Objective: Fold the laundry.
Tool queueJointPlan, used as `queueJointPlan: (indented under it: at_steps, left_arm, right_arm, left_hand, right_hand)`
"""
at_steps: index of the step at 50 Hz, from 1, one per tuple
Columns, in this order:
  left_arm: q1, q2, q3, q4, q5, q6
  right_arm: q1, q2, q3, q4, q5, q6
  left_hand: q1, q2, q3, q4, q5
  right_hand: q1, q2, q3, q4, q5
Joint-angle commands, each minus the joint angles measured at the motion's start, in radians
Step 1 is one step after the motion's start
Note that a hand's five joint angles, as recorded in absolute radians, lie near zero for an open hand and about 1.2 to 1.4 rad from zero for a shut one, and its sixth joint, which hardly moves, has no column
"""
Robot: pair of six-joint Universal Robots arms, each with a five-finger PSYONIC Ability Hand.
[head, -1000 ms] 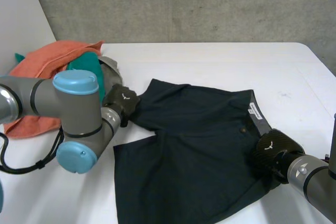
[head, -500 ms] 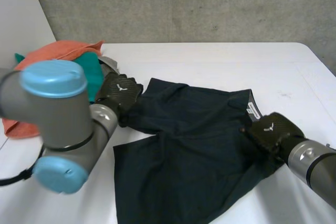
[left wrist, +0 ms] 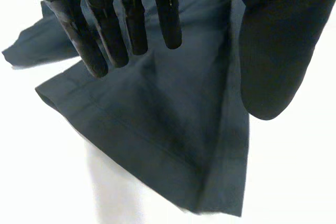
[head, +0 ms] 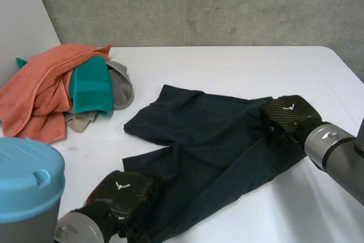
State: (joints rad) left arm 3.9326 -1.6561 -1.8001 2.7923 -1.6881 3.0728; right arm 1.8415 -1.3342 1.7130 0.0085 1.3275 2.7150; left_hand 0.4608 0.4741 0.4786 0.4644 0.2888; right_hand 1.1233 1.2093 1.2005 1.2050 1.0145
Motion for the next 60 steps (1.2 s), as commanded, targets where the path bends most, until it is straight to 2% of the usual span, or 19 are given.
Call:
queueJointPlan:
  at_steps: [1,8,11,12,13,14,17,22,23,27,28,34,38,39,43,52,55,57,60]
  left_arm:
    - [-0.021,-0.046,-0.012,0.012,-0.002,0.004]
    - [-0.029,-0.146,0.010,0.015,-0.001,0.004]
    - [-0.030,-0.188,0.019,0.023,-0.005,0.004]
    - [-0.032,-0.197,0.019,0.027,-0.011,0.004]
    - [-0.033,-0.208,0.022,0.044,-0.031,0.004]
    - [-0.035,-0.211,0.022,0.056,-0.047,0.004]
    - [-0.062,-0.206,0.045,0.078,-0.128,0.023]
    - [-0.162,-0.198,0.054,-0.008,-0.153,0.093]
    - [-0.180,-0.195,0.054,-0.028,-0.151,0.112]
    - [-0.251,-0.188,0.056,-0.121,-0.150,0.178]
    - [-0.274,-0.188,0.061,-0.157,-0.150,0.194]
    - [-0.296,-0.198,0.143,-0.218,-0.154,0.224]
    - [-0.216,-0.224,0.237,-0.157,-0.156,0.260]
    - [-0.161,-0.246,0.276,-0.113,-0.159,0.286]
    - [-0.053,-0.299,0.369,0.008,-0.162,0.375]
    - [0.063,-0.421,0.516,0.297,-0.153,0.503]
    - [0.064,-0.462,0.544,0.325,-0.157,0.514]
    - [0.059,-0.465,0.538,0.322,-0.156,0.514]
    - [0.047,-0.465,0.521,0.316,-0.157,0.509]
  right_arm:
    - [-0.005,0.020,0.022,-0.045,-0.001,-0.007]
    - [-0.036,0.020,0.031,-0.053,-0.002,-0.006]
    - [-0.047,0.020,0.033,-0.053,-0.002,-0.009]
    - [-0.054,0.018,0.039,-0.053,-0.002,-0.009]
    - [-0.056,0.020,0.042,-0.053,-0.005,-0.009]
    - [-0.059,0.018,0.046,-0.053,-0.007,-0.012]
    - [-0.059,0.009,0.069,-0.030,-0.013,-0.069]
    - [-0.064,-0.077,0.158,0.125,-0.031,-0.415]
    - [-0.082,-0.106,0.195,0.224,-0.030,-0.560]
    - [-0.209,-0.134,0.266,0.440,-0.016,-0.833]
    - [-0.229,-0.135,0.267,0.455,-0.017,-0.851]
    - [-0.266,-0.140,0.231,0.369,-0.020,-0.758]
    - [-0.245,-0.135,0.191,0.323,-0.036,-0.652]
    - [-0.234,-0.129,0.180,0.309,-0.042,-0.629]
    - [-0.162,-0.117,0.126,0.206,-0.050,-0.522]
    - [-0.079,-0.023,0.010,0.005,-0.015,-0.344]
    - [-0.070,-0.013,-0.039,0.013,0.018,-0.270]
    - [-0.076,-0.017,-0.078,0.043,0.032,-0.207]
    - [-0.081,-0.023,-0.119,0.132,0.030,-0.175]
  left_hand:
    - [0.070,0.056,0.052,0.066,0.067]
    - [0.093,0.080,0.075,0.090,0.091]
    - [0.254,0.241,0.237,0.251,0.252]
    - [0.336,0.323,0.318,0.333,0.334]
    - [0.729,0.716,0.712,0.726,0.727]
    - [0.933,0.920,0.916,0.930,0.931]
    - [0.935,0.922,0.918,0.932,0.933]
    - [0.935,0.922,0.918,0.932,0.933]
    - [0.935,0.922,0.918,0.932,0.933]
    - [0.935,0.922,0.918,0.932,0.933]
    - [0.935,0.922,0.918,0.932,0.933]
    - [0.935,0.922,0.918,0.932,0.933]
    - [0.935,0.922,0.918,0.932,0.933]
    - [0.935,0.922,0.918,0.932,0.933]
    - [0.935,0.922,0.918,0.932,0.933]
    - [0.935,0.922,0.918,0.932,0.933]
    - [0.935,0.922,0.918,0.932,0.933]
    - [0.935,0.922,0.918,0.932,0.933]
    - [0.935,0.922,0.918,0.932,0.933]
  right_hand:
    - [0.273,0.187,0.196,0.191,0.207]
    - [0.273,0.187,0.196,0.191,0.207]
    - [0.273,0.187,0.196,0.191,0.207]
    - [0.273,0.187,0.196,0.191,0.207]
    - [0.273,0.187,0.196,0.191,0.207]
    - [0.273,0.187,0.196,0.191,0.207]
    - [0.273,0.187,0.196,0.191,0.207]
    - [0.273,0.187,0.196,0.191,0.207]
    - [0.273,0.187,0.196,0.191,0.207]
    - [0.273,0.187,0.196,0.191,0.207]
    - [0.273,0.187,0.196,0.191,0.207]
    - [0.273,0.187,0.196,0.191,0.207]
    - [0.273,0.187,0.196,0.191,0.207]
    - [0.273,0.187,0.196,0.191,0.207]
    - [0.273,0.187,0.196,0.191,0.207]
    - [0.273,0.187,0.196,0.191,0.207]
    - [-0.464,-0.550,-0.541,-0.545,-0.529]
    - [-0.644,-0.730,-0.721,-0.726,-0.710]
    - [-0.741,-0.827,-0.819,-0.823,-0.807]
